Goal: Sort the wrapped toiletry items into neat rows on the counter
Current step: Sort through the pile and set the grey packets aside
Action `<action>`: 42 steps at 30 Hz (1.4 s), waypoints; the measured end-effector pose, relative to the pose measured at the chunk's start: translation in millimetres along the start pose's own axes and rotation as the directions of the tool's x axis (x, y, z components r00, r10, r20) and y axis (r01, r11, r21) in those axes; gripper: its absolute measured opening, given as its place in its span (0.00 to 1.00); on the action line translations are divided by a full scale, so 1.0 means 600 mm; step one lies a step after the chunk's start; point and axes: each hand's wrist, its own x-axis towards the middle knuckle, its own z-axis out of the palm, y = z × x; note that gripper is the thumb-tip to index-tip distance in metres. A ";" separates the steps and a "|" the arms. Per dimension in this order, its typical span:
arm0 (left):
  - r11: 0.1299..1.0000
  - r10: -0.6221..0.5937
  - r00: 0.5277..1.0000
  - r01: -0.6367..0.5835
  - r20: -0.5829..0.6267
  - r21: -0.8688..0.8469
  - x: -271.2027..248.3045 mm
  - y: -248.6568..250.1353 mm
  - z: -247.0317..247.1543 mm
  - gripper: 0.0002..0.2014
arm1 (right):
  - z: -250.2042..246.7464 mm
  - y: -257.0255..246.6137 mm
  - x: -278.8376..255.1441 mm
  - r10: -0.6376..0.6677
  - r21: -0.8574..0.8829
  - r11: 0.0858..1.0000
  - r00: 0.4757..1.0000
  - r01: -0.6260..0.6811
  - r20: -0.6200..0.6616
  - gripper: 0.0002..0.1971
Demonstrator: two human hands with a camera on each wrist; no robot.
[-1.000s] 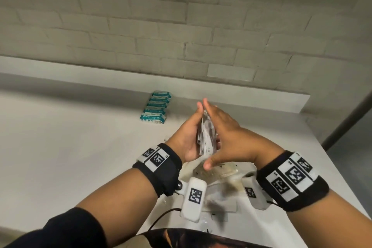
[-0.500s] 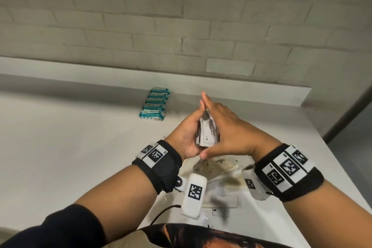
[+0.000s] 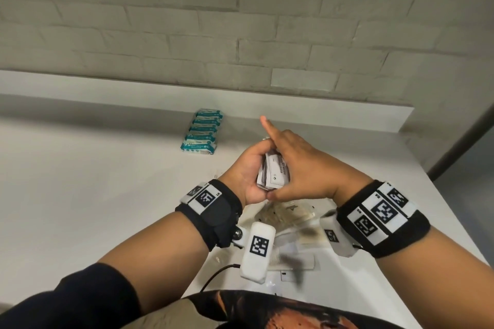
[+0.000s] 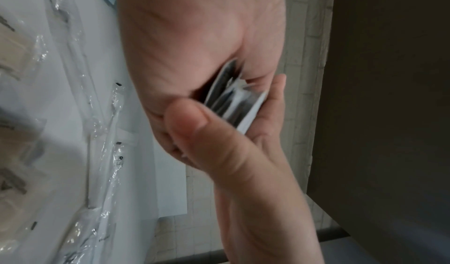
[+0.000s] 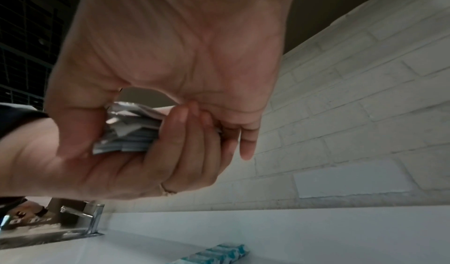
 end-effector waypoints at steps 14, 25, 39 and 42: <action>0.932 0.248 0.925 -0.308 -0.288 -0.189 0.052 0.021 -0.055 0.05 | 0.036 0.034 0.070 0.440 0.808 0.416 0.870 -0.417 0.222 0.30; 0.943 0.320 0.858 -0.248 -0.402 0.221 0.128 0.075 -0.152 0.12 | 0.081 0.105 0.202 0.395 0.850 0.149 0.819 -0.505 0.417 0.04; -0.073 0.369 0.846 0.438 -0.384 0.896 0.257 0.217 -0.234 0.15 | 0.102 0.220 0.402 0.569 0.193 0.766 0.787 -0.613 0.240 0.16; -0.214 0.294 0.902 0.386 -0.317 0.897 0.250 0.228 -0.222 0.19 | 0.099 0.234 0.402 0.547 0.050 0.828 0.825 -0.558 0.145 0.32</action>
